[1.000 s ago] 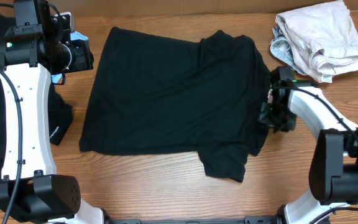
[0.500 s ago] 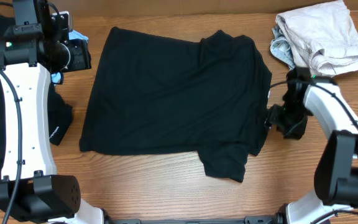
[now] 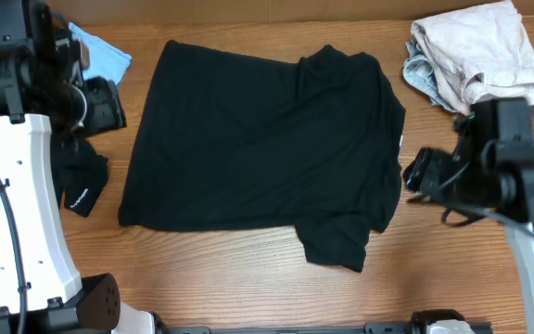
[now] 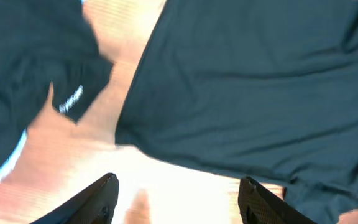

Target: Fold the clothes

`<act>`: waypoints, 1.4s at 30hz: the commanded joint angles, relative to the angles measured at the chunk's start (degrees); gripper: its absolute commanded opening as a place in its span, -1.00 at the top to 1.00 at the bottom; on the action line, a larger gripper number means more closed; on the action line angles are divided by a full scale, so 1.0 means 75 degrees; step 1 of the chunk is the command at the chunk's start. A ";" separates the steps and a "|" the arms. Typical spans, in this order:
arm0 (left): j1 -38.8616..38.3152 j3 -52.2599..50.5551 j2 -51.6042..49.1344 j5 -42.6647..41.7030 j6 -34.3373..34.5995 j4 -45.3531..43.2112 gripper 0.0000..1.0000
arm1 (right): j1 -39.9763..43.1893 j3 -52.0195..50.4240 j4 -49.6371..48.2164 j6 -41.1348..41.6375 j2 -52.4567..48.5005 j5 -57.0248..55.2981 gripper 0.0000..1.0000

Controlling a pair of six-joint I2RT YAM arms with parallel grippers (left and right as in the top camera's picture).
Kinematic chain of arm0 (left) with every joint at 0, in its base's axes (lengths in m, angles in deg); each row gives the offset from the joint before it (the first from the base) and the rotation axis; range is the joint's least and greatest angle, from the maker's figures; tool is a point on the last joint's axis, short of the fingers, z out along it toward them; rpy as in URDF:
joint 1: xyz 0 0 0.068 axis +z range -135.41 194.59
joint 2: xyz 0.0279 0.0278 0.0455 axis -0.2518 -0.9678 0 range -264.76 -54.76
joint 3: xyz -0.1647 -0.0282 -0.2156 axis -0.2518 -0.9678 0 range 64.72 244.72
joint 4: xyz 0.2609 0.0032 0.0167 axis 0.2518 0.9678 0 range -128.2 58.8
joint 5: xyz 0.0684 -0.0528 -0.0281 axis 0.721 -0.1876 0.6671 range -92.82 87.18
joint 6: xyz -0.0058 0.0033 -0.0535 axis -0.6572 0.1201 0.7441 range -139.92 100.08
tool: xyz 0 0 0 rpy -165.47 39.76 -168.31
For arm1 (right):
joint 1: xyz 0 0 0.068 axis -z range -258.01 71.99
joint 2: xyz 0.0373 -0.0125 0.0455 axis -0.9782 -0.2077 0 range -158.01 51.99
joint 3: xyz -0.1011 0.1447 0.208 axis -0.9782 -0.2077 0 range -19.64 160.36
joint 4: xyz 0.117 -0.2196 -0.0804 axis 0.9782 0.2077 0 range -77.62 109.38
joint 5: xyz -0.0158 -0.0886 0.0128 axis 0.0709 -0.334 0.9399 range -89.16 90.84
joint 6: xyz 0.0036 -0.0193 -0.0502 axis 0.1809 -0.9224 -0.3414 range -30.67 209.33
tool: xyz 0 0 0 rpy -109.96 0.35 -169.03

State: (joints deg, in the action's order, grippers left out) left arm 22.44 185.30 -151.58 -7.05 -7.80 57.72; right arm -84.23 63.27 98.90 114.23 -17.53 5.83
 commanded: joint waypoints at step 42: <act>0.0315 -0.9935 0.0227 0.1996 0.7420 -0.7740 -0.08 | -0.2343 -0.3657 -0.1781 0.3427 -0.0055 -0.0565 -0.71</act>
State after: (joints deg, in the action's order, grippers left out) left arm 24.61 111.18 -146.38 9.19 47.50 -0.37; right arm -101.67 36.15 85.66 139.30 -18.05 1.53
